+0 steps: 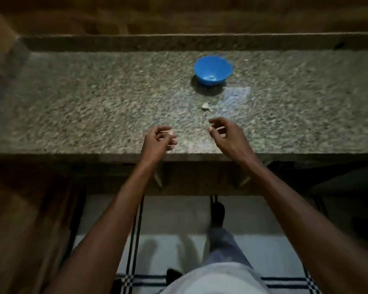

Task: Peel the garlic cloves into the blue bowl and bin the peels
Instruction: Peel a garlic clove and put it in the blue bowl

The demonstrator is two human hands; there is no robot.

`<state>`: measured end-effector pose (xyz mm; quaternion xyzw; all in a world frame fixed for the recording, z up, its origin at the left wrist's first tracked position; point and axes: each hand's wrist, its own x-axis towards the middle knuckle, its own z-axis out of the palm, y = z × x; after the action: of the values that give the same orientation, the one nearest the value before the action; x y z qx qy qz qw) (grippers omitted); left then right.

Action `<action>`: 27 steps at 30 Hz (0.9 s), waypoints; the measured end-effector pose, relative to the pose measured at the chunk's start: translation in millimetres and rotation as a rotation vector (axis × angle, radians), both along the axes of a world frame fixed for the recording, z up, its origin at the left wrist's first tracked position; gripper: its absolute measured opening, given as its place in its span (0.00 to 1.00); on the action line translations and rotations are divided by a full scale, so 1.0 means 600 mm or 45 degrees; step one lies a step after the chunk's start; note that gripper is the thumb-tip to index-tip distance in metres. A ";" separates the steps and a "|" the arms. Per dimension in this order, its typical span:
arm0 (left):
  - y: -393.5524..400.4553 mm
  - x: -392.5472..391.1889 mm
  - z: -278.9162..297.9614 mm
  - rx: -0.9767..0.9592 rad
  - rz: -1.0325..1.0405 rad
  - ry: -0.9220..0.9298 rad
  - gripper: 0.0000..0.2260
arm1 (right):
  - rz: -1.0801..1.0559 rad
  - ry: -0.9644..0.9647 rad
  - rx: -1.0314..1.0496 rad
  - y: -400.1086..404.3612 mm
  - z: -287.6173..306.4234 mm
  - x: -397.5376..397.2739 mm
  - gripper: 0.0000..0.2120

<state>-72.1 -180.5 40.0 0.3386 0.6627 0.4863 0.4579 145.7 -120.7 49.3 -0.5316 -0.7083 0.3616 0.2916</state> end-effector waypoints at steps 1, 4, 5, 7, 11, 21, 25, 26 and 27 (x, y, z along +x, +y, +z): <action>0.031 0.018 -0.004 -0.011 -0.035 0.023 0.08 | -0.020 -0.028 0.005 0.023 -0.008 0.025 0.14; 0.123 0.067 -0.021 -0.072 -0.080 0.121 0.10 | -0.050 -0.102 -0.008 0.098 -0.041 0.094 0.15; 0.153 0.080 -0.029 -0.095 -0.076 0.149 0.10 | -0.055 -0.132 -0.011 0.125 -0.054 0.112 0.15; 0.208 0.099 -0.042 -0.142 -0.079 0.234 0.11 | -0.058 -0.178 -0.029 0.179 -0.077 0.139 0.16; 0.303 0.108 -0.064 -0.242 -0.140 0.558 0.13 | -0.096 -0.252 -0.095 0.276 -0.107 0.171 0.14; 0.350 0.086 -0.109 -0.335 -0.176 0.864 0.18 | -0.048 -0.335 -0.027 0.443 -0.117 0.176 0.13; 0.355 0.081 -0.112 -0.321 -0.201 0.874 0.18 | 0.060 -0.421 0.024 0.479 -0.126 0.123 0.09; 0.356 0.080 -0.111 -0.326 -0.199 0.861 0.18 | 0.071 -0.454 0.020 0.484 -0.127 0.113 0.08; 0.358 0.077 -0.111 -0.331 -0.197 0.848 0.17 | 0.070 -0.485 0.012 0.488 -0.129 0.105 0.08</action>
<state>-25.9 34.4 -26.8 0.4665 0.8041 0.2251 0.2918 208.8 171.9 -28.0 -0.5695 -0.7666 0.2591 0.1446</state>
